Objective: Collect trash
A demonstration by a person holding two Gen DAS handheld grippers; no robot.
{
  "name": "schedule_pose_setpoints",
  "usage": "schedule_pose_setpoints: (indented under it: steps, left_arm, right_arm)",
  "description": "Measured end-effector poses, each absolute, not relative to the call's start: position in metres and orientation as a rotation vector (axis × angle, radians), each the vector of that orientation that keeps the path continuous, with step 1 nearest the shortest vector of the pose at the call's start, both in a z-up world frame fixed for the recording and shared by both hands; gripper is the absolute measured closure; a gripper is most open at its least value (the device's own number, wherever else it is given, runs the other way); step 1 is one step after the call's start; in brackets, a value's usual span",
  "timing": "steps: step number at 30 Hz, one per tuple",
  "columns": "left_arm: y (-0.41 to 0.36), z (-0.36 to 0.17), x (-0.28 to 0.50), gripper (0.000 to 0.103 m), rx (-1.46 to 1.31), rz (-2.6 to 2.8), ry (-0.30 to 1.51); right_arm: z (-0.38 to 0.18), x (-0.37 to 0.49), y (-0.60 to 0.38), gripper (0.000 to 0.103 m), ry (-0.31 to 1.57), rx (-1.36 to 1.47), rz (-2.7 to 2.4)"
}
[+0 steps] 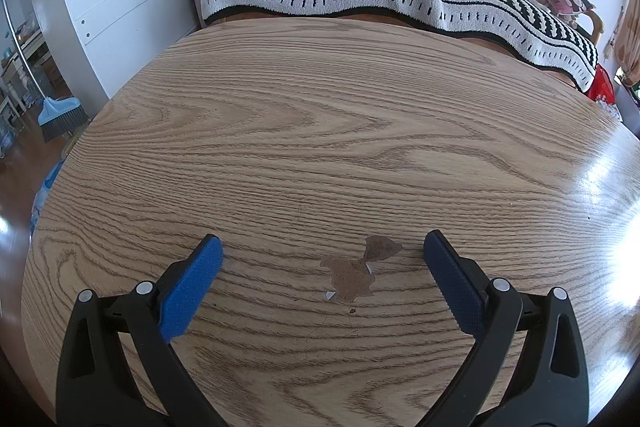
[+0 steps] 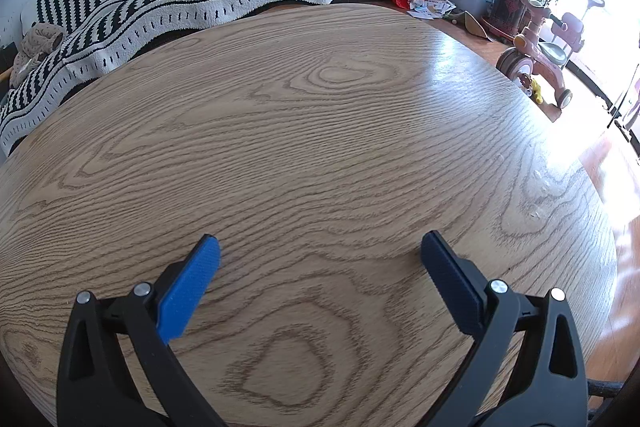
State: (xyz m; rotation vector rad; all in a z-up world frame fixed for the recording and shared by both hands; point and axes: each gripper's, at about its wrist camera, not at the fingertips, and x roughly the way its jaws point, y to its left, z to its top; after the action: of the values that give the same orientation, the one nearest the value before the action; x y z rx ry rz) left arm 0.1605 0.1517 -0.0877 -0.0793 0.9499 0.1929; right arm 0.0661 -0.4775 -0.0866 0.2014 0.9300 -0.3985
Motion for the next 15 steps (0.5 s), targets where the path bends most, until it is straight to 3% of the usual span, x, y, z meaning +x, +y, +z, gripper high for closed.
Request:
schedule_pose_setpoints:
  steps: [15]
  left_arm:
    - [0.1521, -0.0873, 0.1596, 0.006, -0.080, 0.193, 0.951]
  right_arm:
    - [-0.0846, 0.0685, -0.4742, 0.005, 0.930, 0.202, -0.397]
